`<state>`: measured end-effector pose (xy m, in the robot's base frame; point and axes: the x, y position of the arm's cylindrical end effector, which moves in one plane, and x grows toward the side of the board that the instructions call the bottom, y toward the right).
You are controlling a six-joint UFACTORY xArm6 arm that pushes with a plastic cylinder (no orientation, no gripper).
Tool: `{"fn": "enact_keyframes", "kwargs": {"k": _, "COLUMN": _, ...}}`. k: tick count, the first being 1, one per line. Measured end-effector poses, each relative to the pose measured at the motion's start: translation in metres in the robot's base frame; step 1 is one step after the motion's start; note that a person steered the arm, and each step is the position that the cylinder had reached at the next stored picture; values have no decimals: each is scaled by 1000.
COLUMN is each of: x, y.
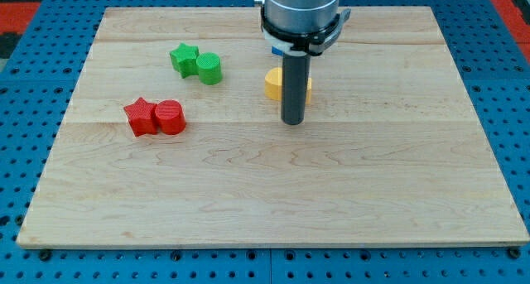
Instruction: Move the blue triangle to the top left of the board
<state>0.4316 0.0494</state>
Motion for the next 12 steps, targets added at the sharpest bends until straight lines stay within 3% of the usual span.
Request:
{"fn": "enact_keyframes", "kwargs": {"k": 1, "x": -44, "y": 70}}
{"fn": "enact_keyframes", "kwargs": {"k": 2, "x": -77, "y": 75}}
{"fn": "enact_keyframes", "kwargs": {"k": 4, "x": -154, "y": 17}}
{"fn": "enact_keyframes", "kwargs": {"k": 5, "x": -167, "y": -51}}
{"fn": "enact_keyframes", "kwargs": {"k": 6, "x": -142, "y": -90}}
{"fn": "enact_keyframes", "kwargs": {"k": 7, "x": -130, "y": -57}}
{"fn": "enact_keyframes", "kwargs": {"k": 9, "x": -114, "y": -107}}
{"fn": "enact_keyframes", "kwargs": {"k": 11, "x": -171, "y": -184}}
{"fn": "enact_keyframes", "kwargs": {"k": 12, "x": -168, "y": -157}}
